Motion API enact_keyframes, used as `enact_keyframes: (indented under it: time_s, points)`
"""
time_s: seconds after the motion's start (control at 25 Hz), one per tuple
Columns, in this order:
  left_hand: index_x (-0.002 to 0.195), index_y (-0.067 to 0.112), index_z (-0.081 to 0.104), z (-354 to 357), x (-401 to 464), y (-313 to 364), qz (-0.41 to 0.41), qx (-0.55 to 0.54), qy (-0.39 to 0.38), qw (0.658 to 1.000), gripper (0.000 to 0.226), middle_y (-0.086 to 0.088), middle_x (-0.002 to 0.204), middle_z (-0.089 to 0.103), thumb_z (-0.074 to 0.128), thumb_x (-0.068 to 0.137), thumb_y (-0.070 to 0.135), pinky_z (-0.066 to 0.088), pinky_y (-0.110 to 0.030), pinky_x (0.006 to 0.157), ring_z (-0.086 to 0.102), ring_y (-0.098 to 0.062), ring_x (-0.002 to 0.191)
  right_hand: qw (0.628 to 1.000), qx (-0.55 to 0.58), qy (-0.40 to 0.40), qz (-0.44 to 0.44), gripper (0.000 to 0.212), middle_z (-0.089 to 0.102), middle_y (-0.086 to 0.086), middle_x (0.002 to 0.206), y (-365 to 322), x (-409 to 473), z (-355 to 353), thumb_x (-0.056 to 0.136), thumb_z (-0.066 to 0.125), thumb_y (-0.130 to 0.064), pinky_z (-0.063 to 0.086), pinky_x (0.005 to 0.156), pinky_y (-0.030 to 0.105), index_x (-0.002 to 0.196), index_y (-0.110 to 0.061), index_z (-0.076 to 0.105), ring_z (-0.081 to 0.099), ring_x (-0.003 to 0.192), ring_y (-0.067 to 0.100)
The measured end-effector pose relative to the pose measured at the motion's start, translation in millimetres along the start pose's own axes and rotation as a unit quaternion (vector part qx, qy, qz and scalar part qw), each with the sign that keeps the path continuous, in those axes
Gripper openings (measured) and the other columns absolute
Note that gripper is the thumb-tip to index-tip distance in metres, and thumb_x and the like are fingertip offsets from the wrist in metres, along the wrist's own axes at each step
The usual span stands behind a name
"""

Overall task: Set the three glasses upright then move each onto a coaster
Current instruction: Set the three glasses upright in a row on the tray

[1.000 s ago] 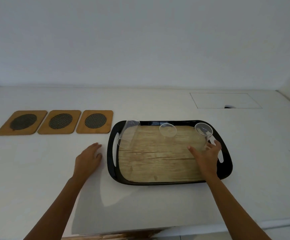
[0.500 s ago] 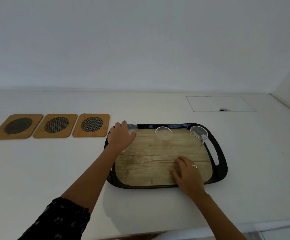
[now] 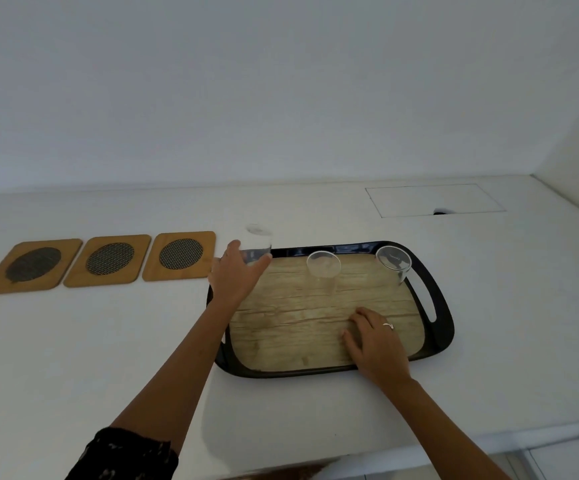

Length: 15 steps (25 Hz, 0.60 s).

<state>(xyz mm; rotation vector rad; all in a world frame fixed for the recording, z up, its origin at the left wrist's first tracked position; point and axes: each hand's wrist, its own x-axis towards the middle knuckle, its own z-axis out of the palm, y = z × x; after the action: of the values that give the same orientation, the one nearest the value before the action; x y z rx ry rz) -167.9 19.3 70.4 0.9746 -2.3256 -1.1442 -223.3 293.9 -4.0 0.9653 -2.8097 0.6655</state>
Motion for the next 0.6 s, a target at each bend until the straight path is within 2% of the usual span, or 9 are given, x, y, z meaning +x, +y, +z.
enact_keyframes:
  time_s: [0.08,0.16,0.24,0.36,0.44,0.6]
  points:
    - [0.137,0.008,0.035,-1,-8,2,0.012,-0.102,0.006,0.995,0.081,-0.005,0.113,0.058,0.071,0.075,0.048,0.044,-0.050,0.100,0.052,-0.027,0.116,1.000,-0.002,0.003,-0.002,0.034,0.060,0.011,0.124,0,0,0,0.090,0.058,-0.034,0.048,0.092,0.044,0.112,-0.008,0.062,0.055,0.112,0.027]
    - [0.137,0.009,0.034,-1,-18,0,0.025,-0.144,0.009,0.989,0.079,-0.003,0.115,0.055,0.074,0.076,0.039,0.047,-0.042,0.097,0.053,-0.021,0.112,1.000,-0.005,0.005,-0.005,0.035,0.060,0.011,0.124,1,0,0,0.090,0.058,-0.034,0.048,0.092,0.044,0.112,-0.008,0.062,0.056,0.111,0.027]
    - [0.131,0.014,0.040,1,-30,-6,0.041,-0.159,0.020,0.986,0.070,0.001,0.116,0.054,0.077,0.074,0.030,0.047,-0.034,0.092,0.053,-0.016,0.109,1.000,-0.003,0.007,-0.008,0.034,0.061,0.011,0.122,2,0,0,0.090,0.058,-0.034,0.049,0.092,0.044,0.112,-0.009,0.062,0.057,0.111,0.027]
    - [0.111,0.024,0.044,6,-42,-19,0.053,-0.179,0.025,0.982,0.054,0.002,0.112,0.055,0.080,0.070,0.021,0.048,-0.027,0.087,0.054,-0.015,0.104,1.000,-0.001,0.013,-0.010,0.033,0.062,0.011,0.120,3,0,2,0.089,0.059,-0.033,0.049,0.091,0.044,0.110,-0.009,0.063,0.057,0.109,0.027]
    - [0.110,0.022,0.043,9,-46,-27,0.060,-0.156,0.023,0.986,0.055,-0.002,0.113,0.054,0.080,0.069,0.021,0.046,-0.025,0.083,0.053,-0.017,0.104,1.000,0.003,0.010,-0.008,0.033,0.062,0.011,0.120,4,0,2,0.089,0.059,-0.033,0.049,0.091,0.044,0.111,-0.009,0.063,0.057,0.110,0.027]
    - [0.109,0.025,0.038,12,-48,-31,0.060,-0.140,0.023,0.988,0.060,-0.001,0.111,0.050,0.081,0.067,0.021,0.040,-0.016,0.074,0.050,-0.015,0.100,1.000,0.007,0.018,-0.010,0.032,0.062,0.010,0.119,5,0,4,0.089,0.060,-0.034,0.050,0.090,0.043,0.110,-0.010,0.063,0.057,0.109,0.026]
